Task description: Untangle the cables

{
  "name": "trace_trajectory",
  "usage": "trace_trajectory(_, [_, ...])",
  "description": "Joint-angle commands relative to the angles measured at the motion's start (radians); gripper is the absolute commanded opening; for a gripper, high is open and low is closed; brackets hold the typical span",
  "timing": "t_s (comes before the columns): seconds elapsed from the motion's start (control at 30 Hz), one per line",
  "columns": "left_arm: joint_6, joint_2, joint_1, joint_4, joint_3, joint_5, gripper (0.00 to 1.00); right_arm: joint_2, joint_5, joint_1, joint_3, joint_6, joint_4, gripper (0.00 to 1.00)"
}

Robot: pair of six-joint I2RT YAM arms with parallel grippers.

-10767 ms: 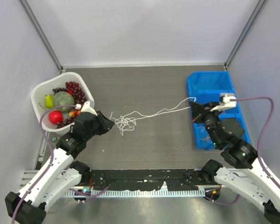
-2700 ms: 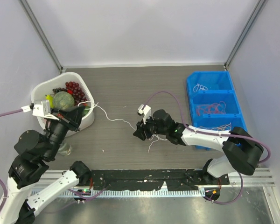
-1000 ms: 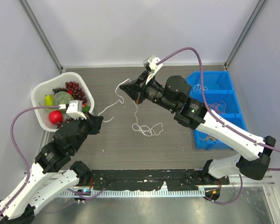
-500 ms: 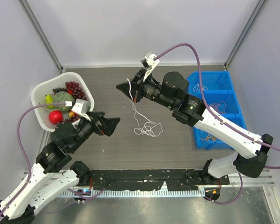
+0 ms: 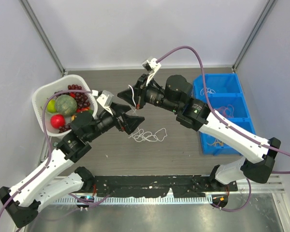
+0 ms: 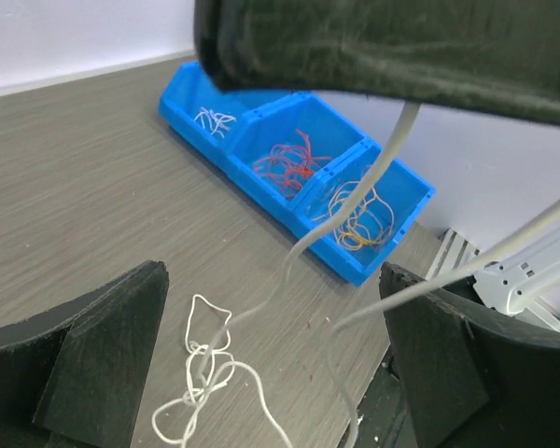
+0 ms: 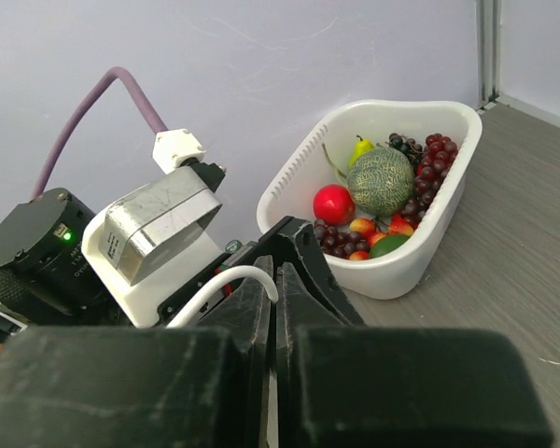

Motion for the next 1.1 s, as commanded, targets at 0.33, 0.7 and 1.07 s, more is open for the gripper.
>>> trace_trajectory(0.33, [0.025, 0.039, 0.000, 0.056, 0.066, -0.054, 0.00, -0.039, 0.016, 0.001, -0.056, -0.012, -0.010, 0.36])
trace_trajectory(0.7, [-0.012, -0.060, 0.000, -0.121, 0.074, -0.270, 0.00, -0.313, 0.425, -0.022, -0.603, -0.095, -0.142, 0.60])
trace_trajectory(1.07, [-0.066, -0.062, 0.000, -0.164, 0.189, -0.234, 0.00, -0.155, -0.014, -0.030, -0.940, -0.023, 0.471, 0.61])
